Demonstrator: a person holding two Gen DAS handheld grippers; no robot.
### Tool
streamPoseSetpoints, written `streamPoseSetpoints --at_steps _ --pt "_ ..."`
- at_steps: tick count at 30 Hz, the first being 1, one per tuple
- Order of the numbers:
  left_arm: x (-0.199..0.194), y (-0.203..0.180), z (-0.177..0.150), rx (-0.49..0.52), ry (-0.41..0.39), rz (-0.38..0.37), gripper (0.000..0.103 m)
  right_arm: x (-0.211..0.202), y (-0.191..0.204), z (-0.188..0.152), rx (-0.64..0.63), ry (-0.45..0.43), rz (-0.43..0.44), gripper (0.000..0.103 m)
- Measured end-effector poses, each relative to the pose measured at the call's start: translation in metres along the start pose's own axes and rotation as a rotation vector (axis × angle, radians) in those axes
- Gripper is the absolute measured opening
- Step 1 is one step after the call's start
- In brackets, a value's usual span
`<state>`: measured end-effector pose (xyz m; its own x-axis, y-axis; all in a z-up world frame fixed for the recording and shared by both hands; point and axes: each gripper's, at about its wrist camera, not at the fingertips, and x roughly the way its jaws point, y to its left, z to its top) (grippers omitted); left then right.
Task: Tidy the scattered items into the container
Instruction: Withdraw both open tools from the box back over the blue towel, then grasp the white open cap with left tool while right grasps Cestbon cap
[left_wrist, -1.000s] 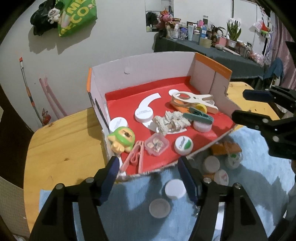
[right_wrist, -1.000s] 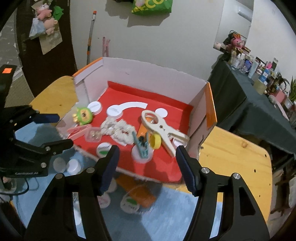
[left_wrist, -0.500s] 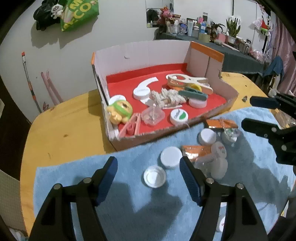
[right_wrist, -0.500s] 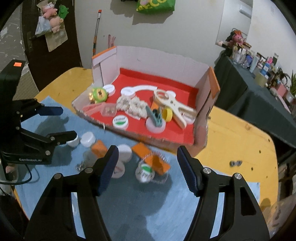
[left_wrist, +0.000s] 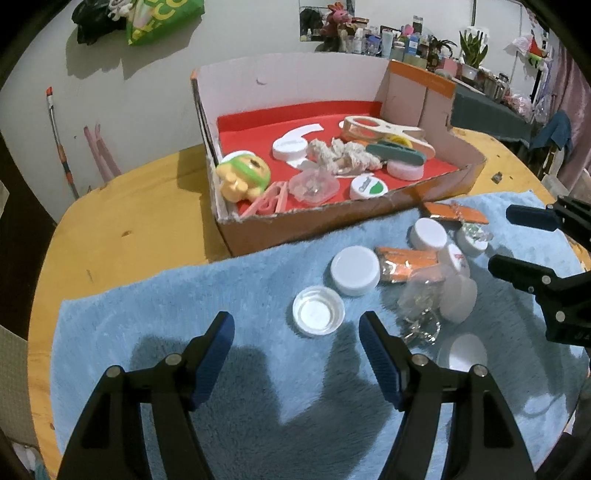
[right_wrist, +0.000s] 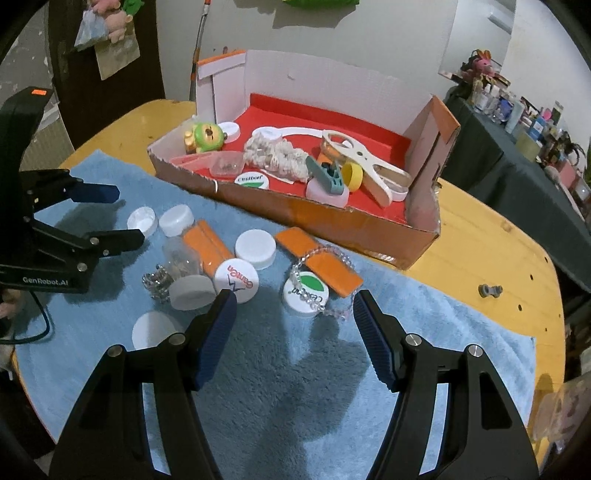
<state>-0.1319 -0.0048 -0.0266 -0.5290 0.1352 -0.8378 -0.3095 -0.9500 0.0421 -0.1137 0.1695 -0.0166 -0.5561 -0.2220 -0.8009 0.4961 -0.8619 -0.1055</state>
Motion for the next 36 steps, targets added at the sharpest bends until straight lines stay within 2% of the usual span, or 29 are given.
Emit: streamPoseSetpoints --at_steps 15,25,28,36 --pt "0.017 0.009 0.003 -0.003 0.017 -0.018 0.075 0.015 -0.007 0.008 -0.018 0.001 -0.031 0.064" --pt "0.017 0.009 0.002 0.005 -0.015 -0.03 0.075 0.022 -0.013 0.005 0.009 -0.011 0.003 0.064" --pt "0.017 0.006 0.001 0.013 -0.028 -0.036 0.072 0.026 -0.014 0.002 0.014 -0.007 0.015 0.054" --pt "0.014 -0.002 -0.001 0.052 -0.058 -0.06 0.059 0.026 -0.019 -0.001 0.027 -0.028 0.021 0.044"
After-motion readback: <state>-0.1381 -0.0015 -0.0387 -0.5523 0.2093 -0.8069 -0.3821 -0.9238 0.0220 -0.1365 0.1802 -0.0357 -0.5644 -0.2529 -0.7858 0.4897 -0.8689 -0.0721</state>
